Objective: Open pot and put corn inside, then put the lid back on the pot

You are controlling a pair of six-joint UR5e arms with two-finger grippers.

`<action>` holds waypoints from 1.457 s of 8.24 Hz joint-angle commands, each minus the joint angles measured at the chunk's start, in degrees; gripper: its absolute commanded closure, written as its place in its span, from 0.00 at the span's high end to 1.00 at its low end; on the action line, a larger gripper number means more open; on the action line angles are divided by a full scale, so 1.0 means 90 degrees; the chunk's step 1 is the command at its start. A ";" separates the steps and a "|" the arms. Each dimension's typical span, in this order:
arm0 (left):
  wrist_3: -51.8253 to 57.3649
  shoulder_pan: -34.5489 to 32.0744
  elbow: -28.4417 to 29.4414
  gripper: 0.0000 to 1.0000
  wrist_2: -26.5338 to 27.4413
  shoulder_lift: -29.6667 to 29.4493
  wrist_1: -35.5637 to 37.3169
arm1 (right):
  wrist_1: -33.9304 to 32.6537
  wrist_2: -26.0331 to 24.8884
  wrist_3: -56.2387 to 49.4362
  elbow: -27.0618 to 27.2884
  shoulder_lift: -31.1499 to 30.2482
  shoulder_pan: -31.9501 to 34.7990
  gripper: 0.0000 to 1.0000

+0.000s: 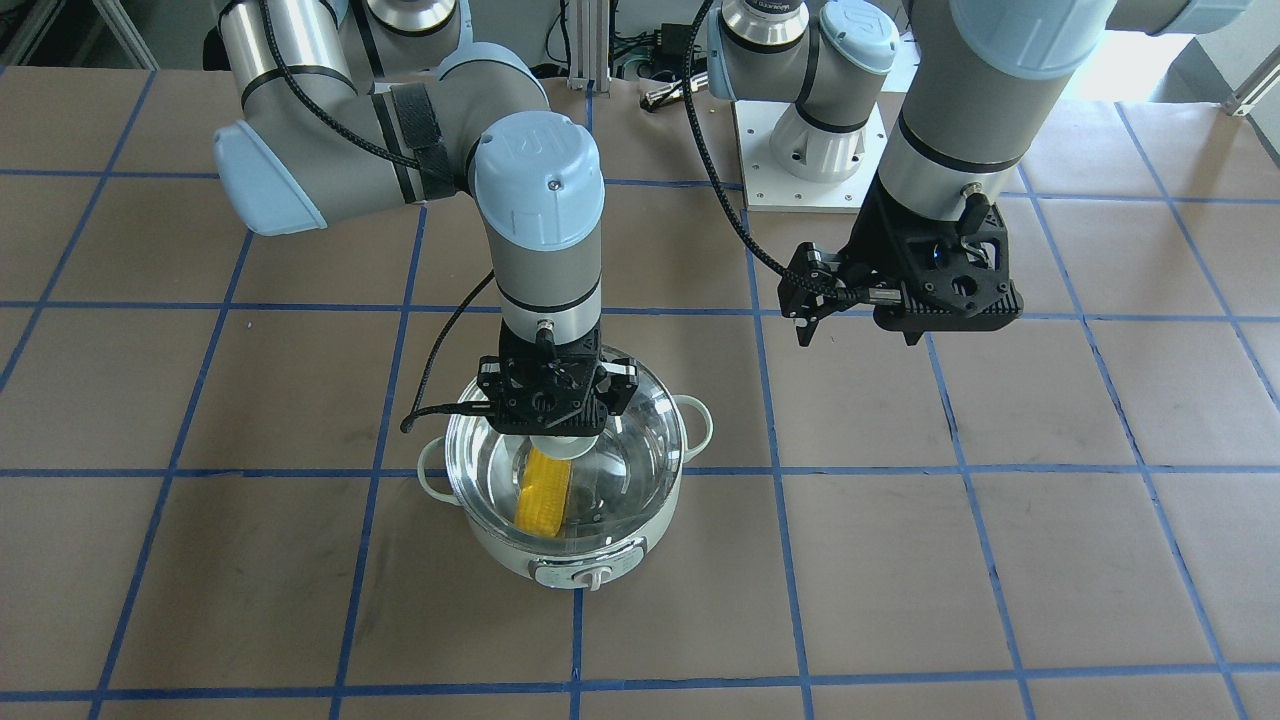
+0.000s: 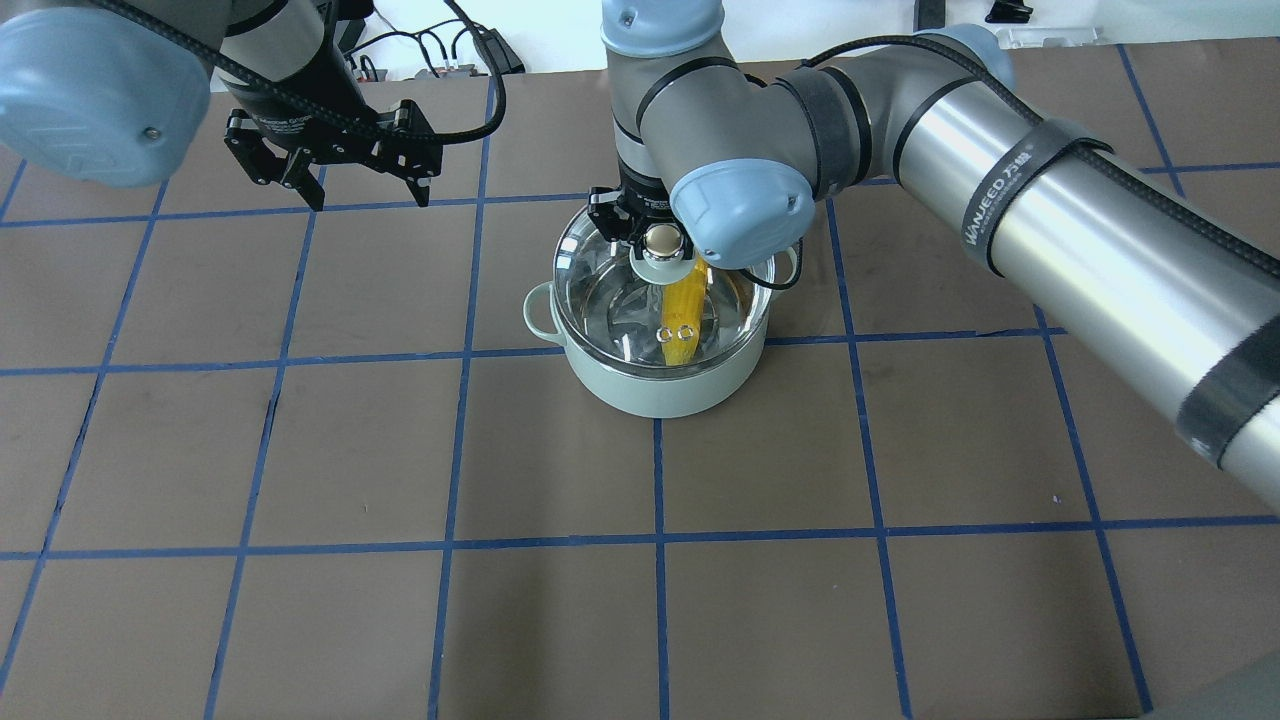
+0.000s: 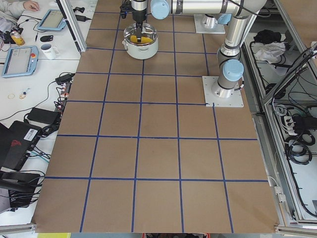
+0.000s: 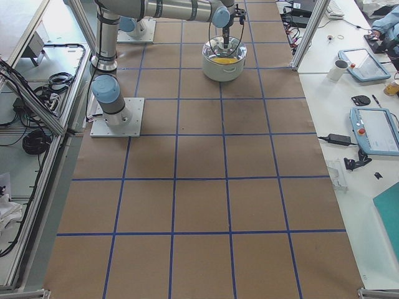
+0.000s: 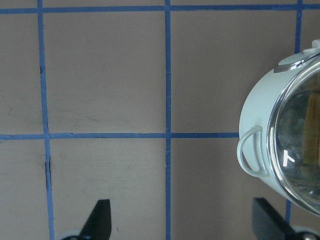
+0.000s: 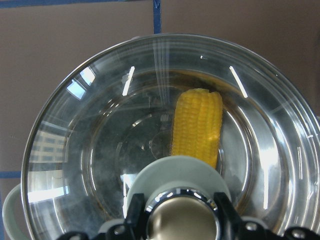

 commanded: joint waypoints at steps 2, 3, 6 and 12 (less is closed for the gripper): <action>0.0012 0.0000 0.0000 1.00 0.0147 -0.0024 0.0000 | 0.0031 0.0005 -0.0019 0.0063 -0.0010 0.0019 0.19; 0.0012 0.0000 0.0000 1.00 0.0178 -0.0034 0.0000 | 0.0060 0.0005 -0.0019 0.0063 -0.0010 0.0019 0.19; 0.0022 0.0000 0.0000 1.00 0.0178 -0.0034 0.0000 | 0.0050 0.0025 -0.0019 0.0063 -0.0049 0.0019 0.19; 0.0022 0.0000 0.0000 1.00 0.0168 -0.0024 0.0000 | 0.0040 0.0034 -0.0028 0.0131 -0.0049 0.0019 0.19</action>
